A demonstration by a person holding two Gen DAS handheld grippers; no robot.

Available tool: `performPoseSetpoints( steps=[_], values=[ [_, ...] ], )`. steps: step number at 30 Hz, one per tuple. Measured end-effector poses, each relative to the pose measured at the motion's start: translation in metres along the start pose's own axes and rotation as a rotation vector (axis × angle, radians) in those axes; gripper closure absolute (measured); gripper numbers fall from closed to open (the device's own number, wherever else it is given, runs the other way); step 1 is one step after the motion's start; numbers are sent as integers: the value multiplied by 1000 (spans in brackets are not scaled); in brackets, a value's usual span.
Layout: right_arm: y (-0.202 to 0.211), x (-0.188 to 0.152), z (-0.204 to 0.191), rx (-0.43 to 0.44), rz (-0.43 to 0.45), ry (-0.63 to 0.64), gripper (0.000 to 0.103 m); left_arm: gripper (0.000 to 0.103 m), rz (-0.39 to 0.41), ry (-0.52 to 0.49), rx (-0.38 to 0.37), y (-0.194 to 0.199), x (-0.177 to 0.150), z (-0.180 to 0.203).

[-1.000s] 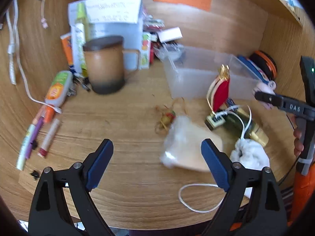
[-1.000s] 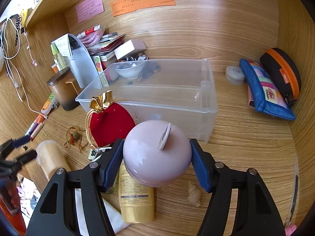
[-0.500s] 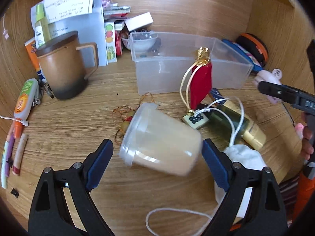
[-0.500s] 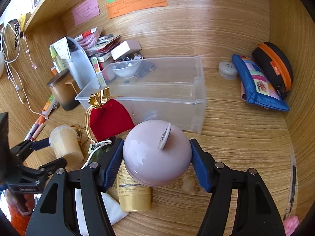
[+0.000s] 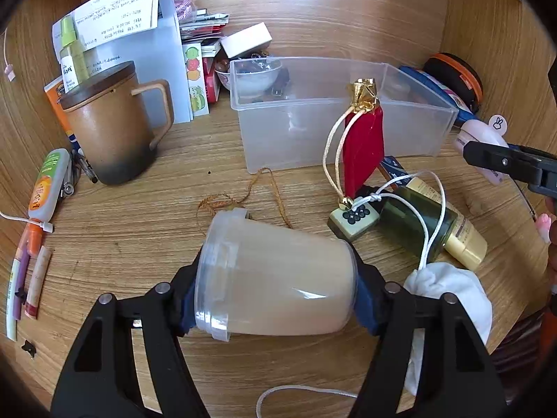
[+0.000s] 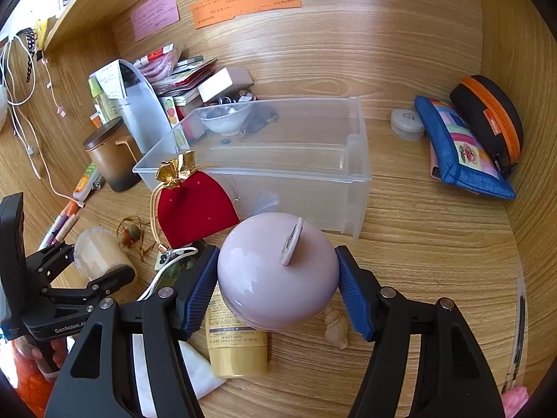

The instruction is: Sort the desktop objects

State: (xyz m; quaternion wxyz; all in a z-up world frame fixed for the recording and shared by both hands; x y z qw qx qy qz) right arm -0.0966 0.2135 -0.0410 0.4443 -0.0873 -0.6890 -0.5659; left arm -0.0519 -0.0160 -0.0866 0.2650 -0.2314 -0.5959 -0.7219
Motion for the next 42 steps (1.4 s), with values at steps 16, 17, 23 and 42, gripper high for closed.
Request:
performPoseSetpoints(
  steps=[16,17,23,42],
  values=[
    [8,8,-5,-10,22,20,41,37,77,11,-11,30,24,-5],
    [9,10,-5,-12,26,23,41,37,89,8,-15,35,28,-5],
    [15,18,-5,-17,43,34,41,37,130,8,-39,49,50,-2],
    [11,57,-1,-48,66,97,41,37,131,-33,-161,44,128,30]
  ],
)
Point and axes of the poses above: each gripper's, at about its wrist camera, not at the fingertips, and y roughly against the way its jaws point, z to its right, x to its top, the point moved 2 cm from there along -y, roughly the way its jaws point, and after that the axes turned 14 degrees about y, right-handed, at the moved point
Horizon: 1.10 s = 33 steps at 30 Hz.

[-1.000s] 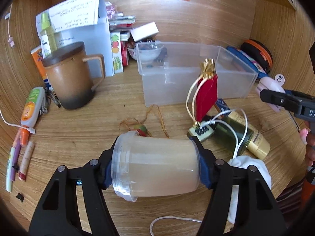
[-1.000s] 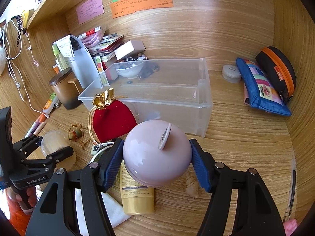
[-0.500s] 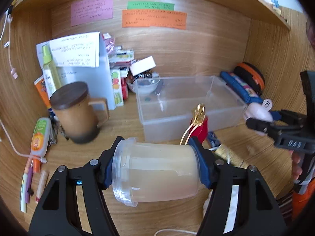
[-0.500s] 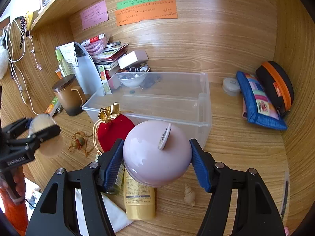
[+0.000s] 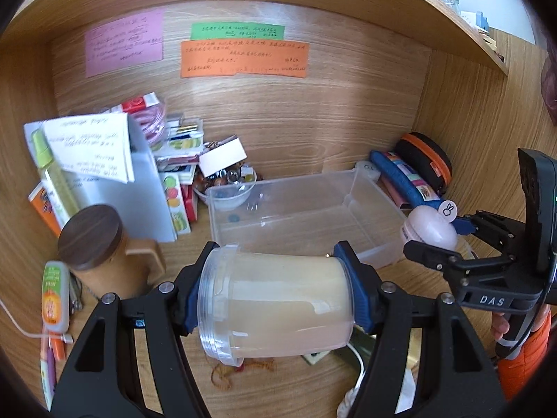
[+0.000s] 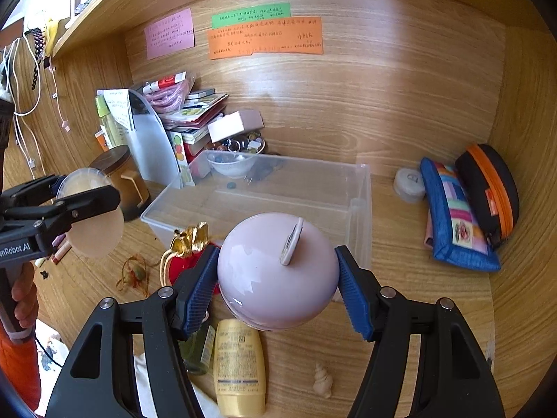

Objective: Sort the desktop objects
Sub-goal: 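Carry the cream jar with the left gripper while the right gripper carries the pink box into the bin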

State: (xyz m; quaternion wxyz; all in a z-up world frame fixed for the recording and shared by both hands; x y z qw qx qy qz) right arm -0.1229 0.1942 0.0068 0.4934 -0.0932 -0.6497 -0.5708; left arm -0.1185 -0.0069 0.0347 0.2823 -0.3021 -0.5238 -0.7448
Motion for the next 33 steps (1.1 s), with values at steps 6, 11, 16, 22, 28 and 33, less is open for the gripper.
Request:
performPoseSetpoints(
  steps=[6,11,16,22,28,33],
  values=[
    [-8,12,4,-12,-1,21,41,37,-16,-15,0,-15,14,2],
    [-19,20,11,-16,-5,28,41,37,-32,-10,0,-31,23,-1],
    [-35,26,17,-23,-20,39,41,37,-69,-3,-9,-53,30,-5],
    [-62,32,25,-19,-60,48,41,37,-113,-8,-14,-83,34,-8],
    [-93,35,31,-12,-116,70,41,37,-157,-16,-15,-113,38,-11],
    [-117,35,34,-5,-167,97,41,37,-192,-37,-8,-137,38,-11]
  ],
)
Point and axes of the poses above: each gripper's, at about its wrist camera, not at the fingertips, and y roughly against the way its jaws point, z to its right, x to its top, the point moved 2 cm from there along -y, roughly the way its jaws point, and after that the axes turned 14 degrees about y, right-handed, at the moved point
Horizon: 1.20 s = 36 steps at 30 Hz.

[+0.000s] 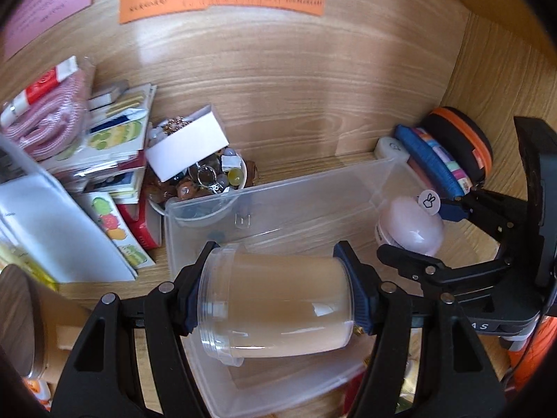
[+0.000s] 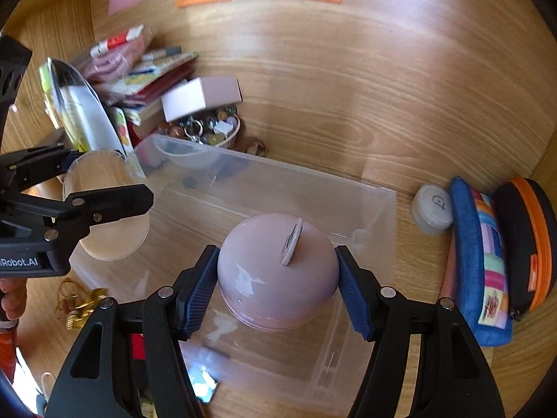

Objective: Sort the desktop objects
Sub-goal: 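Carry the cream jar with the left gripper while the right gripper carries the pink box into the bin, then open the left gripper over the bin while the right gripper releases the pink box inside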

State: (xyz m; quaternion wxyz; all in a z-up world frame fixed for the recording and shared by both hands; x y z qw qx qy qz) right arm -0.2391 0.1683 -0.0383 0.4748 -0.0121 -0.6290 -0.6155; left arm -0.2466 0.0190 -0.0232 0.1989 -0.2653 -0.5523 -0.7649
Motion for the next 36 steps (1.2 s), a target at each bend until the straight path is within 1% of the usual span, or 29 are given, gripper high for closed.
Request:
performPoseSetpoints(
  steps=[6,9,12,15,20,22,24,29,32,33,34,36],
  values=[
    [-20,5,4,13,-65,44,41,37,-35,-27,23,-22,6,0],
    [-29,7,3,10,-94,70,41,37,-56,-27,23,-31,6,0],
    [-35,8,3,21,-123,86,41,37,-64,-37,39,-37,5,0],
    [-42,8,1,27,-152,110,41,37,-73,-37,27,-38,4,0],
    [-53,7,-6,14,-204,161,41,37,-98,-53,51,-42,2,1],
    [-53,8,-8,15,-212,172,41,37,-106,-55,54,-44,1,2],
    [-54,7,-11,-1,-231,189,41,37,-115,-54,58,-45,2,1],
    [-54,7,-12,-2,-256,199,40,37,-136,-56,46,-47,0,1],
    [-55,6,-12,-3,-283,192,36,37,-141,-65,44,-47,-2,2],
    [-55,6,-12,-4,-289,190,35,36,-132,-64,42,-45,-2,2],
    [-54,5,-12,-5,-294,188,34,33,-128,-64,33,-44,-1,2],
    [-53,5,-12,-15,-302,184,32,33,-117,-61,40,-42,0,1]
  ],
)
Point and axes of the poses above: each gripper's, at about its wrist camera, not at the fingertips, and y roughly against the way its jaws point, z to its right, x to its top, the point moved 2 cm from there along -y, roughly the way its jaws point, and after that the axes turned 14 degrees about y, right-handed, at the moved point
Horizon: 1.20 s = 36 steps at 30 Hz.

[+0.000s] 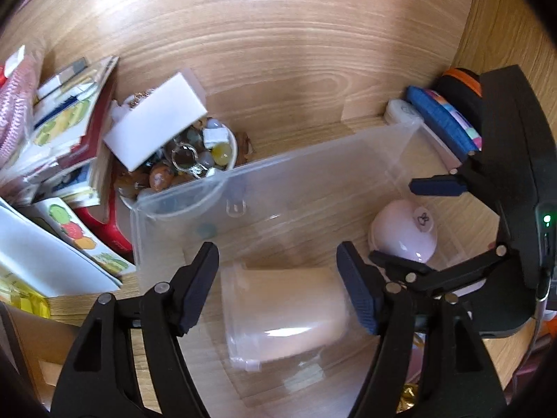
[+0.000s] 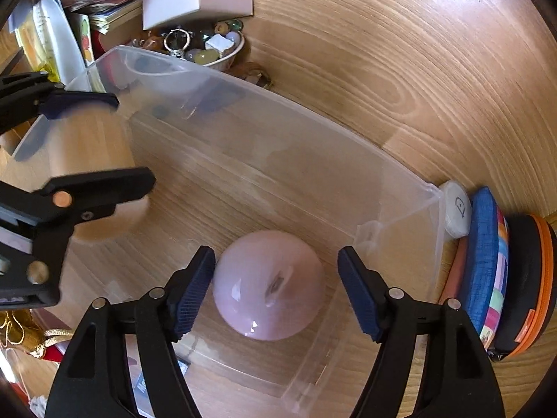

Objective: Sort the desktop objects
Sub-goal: 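Open the left gripper over the bin while the right gripper releases the pink box inside, then move the left gripper to the beaded string while the right gripper reaches the seashell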

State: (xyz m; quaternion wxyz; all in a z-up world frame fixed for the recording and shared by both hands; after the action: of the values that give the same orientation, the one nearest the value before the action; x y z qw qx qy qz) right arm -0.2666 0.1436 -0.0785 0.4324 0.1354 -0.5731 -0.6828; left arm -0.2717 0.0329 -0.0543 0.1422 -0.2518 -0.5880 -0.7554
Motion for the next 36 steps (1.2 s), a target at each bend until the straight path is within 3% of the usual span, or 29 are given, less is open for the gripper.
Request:
performPoseSetpoints(
  steps=[16,27,28,36],
  values=[
    [37,-13,-5,-80,34,0,30,26,8,35,-33,12,1,-5],
    [76,-10,7,-118,133,-64,30,13,110,39,5,67,-1,-2],
    [65,-13,14,-118,144,-67,30,12,120,38,10,72,-3,-2],
    [112,-40,6,-123,257,-108,25,10,169,36,46,114,-26,0]
  ],
)
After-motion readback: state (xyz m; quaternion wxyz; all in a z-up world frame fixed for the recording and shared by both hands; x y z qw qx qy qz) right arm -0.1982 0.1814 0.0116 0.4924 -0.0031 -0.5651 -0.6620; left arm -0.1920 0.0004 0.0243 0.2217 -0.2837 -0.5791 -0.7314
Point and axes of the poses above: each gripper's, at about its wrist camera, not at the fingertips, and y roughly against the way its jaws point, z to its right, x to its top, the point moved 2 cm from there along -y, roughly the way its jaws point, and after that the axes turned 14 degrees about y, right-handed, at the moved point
